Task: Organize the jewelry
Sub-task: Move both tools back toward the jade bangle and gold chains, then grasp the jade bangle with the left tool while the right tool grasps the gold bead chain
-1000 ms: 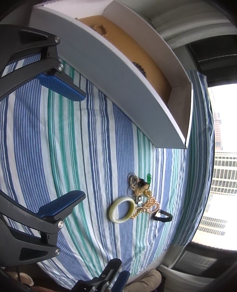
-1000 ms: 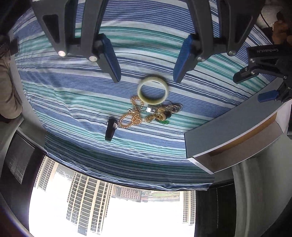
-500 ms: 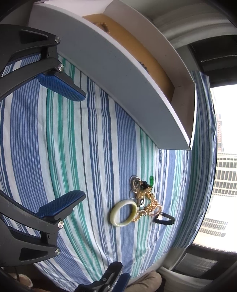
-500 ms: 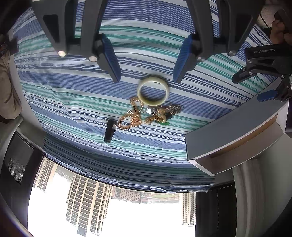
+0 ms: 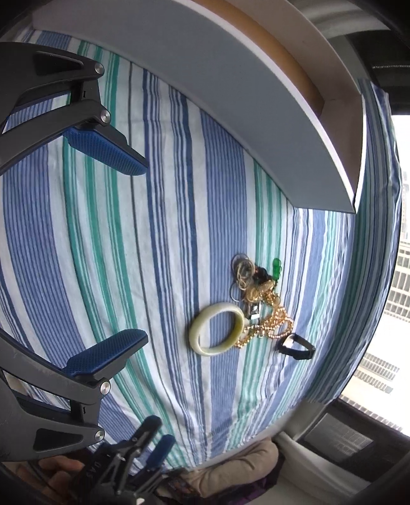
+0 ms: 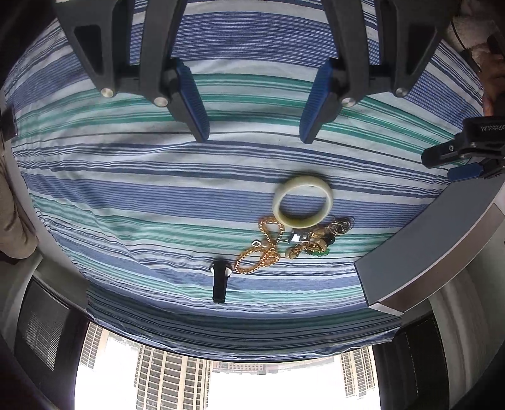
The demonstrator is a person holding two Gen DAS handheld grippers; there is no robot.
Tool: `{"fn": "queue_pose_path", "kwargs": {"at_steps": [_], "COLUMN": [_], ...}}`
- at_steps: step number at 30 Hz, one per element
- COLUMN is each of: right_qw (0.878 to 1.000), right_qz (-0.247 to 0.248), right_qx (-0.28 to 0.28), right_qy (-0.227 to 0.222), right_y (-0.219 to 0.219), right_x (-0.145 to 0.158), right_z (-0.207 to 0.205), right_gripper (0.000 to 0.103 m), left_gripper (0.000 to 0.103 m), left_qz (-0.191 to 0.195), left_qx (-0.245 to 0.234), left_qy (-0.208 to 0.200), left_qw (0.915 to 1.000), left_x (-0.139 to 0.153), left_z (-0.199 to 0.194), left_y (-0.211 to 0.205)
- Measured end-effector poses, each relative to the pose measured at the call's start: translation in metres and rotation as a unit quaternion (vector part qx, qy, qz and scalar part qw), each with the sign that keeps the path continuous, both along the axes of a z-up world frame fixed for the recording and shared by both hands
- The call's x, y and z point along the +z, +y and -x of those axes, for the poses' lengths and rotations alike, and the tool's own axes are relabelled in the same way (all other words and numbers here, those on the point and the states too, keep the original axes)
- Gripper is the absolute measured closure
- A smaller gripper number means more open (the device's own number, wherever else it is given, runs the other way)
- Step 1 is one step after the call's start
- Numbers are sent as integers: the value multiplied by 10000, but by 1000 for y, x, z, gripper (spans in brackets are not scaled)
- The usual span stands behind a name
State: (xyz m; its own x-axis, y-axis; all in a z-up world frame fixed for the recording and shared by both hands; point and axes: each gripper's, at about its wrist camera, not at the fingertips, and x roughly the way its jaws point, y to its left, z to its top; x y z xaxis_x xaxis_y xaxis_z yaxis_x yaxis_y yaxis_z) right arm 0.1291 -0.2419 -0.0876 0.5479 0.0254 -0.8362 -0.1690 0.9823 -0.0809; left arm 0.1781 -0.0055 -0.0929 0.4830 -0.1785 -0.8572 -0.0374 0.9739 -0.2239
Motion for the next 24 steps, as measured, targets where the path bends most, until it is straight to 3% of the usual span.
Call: {"fn": "queue_pose_path", "kwargs": {"at_steps": [5,11,12,13,14,15,21,24], "right_qw": [9998,9997,9996,9996,9995,9995,9986,9938], "right_qz": [-120,-204,-218,-232,-240,-242,-422,-1102], "right_qx": [-118,-146,-159,-174,-193,-215,-181,42], "right_qy": [102,-1,-6,-14,-30,-57,-247,-150], "right_y": [-10,-19,-21,-24,-27,-30,-46,-51], "right_x": [-6,1,2,3,4,5,13,14], "right_z": [3,8,8,8,7,5,-22,-58], "right_gripper": [42,42,42,42,42,42,42,42], "left_gripper": [10,35,48,68,70,89,95,95], "left_qz": [33,-748,-798,-771,-767,-770,-385,-364], "left_qx": [-289,-201,-186,-202,-197,-230,-318,-321], "left_qy": [-49,198,278,360,298,211,339,405], "left_qw": [9996,9968,9962,9962,9964,9965,9982,9980], "left_x": [-2,-36,-41,-47,-48,-48,-54,-57], "left_z": [-57,-99,-100,-101,-98,-96,-79,-62], "left_y": [-43,-82,-85,-87,-88,-89,-69,-52]}}
